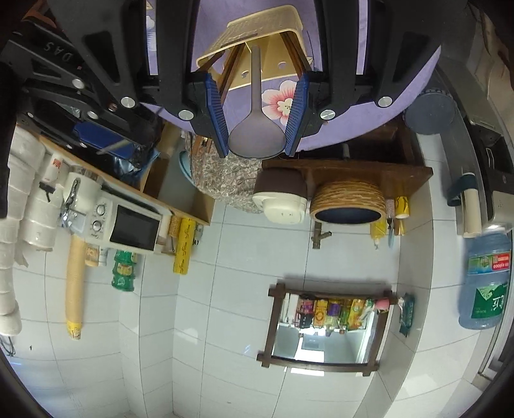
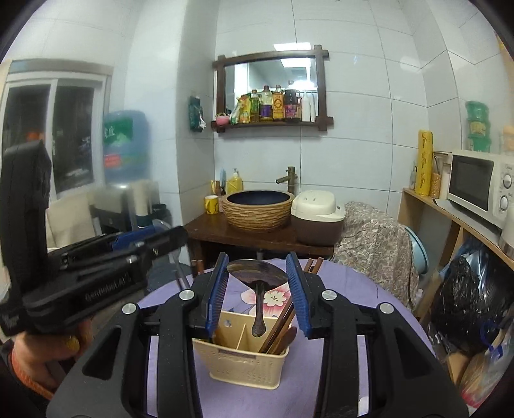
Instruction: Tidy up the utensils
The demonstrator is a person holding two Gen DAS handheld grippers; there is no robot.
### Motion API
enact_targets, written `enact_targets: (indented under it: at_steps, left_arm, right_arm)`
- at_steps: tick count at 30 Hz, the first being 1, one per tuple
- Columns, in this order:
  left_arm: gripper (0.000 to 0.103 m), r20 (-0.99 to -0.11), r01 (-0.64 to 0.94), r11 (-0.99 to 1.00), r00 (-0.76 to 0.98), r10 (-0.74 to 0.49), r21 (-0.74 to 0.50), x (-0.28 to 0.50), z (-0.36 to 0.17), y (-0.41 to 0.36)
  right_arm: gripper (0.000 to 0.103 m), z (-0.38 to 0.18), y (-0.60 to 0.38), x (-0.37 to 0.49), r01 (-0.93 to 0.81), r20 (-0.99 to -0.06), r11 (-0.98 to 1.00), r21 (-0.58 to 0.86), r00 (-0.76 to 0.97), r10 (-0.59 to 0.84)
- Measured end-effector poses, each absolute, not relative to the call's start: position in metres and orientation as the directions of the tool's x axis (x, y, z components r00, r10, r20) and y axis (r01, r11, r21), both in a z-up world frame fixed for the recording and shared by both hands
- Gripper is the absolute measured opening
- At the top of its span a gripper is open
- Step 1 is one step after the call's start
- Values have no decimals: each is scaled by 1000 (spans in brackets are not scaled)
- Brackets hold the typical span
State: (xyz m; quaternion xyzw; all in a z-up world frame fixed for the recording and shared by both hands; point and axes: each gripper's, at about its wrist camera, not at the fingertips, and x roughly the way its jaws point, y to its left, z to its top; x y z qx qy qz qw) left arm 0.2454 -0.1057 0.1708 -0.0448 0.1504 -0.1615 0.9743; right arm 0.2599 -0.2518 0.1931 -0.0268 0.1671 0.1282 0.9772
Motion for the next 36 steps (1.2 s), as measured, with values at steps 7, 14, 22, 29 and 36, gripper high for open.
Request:
enact_targets:
  at_steps: [7, 14, 22, 29, 36]
  left_arm:
    - [36, -355, 284, 953, 885, -302, -103, 259, 119, -113]
    - [36, -411, 291, 953, 861, -299, -82, 266, 91, -112]
    - [37, -446, 290, 948, 837, -318, -130, 269, 77, -102]
    - [62, -414, 306, 941, 845, -338, -143, 244, 83, -93]
    - [95, -326, 295, 951, 893, -309, -92, 187, 86, -75]
  right_arm:
    - [38, 145, -254, 299, -262, -424, 964, -39, 878, 221]
    - [38, 113, -255, 315, -272, -482, 961, -45, 849, 218]
    - [47, 115, -258, 314, -266, -480, 963, -35, 850, 218]
    - [59, 120, -267, 296, -253, -432, 967, 3, 872, 229]
    - [86, 124, -276, 258, -180, -384, 982, -57, 912, 145]
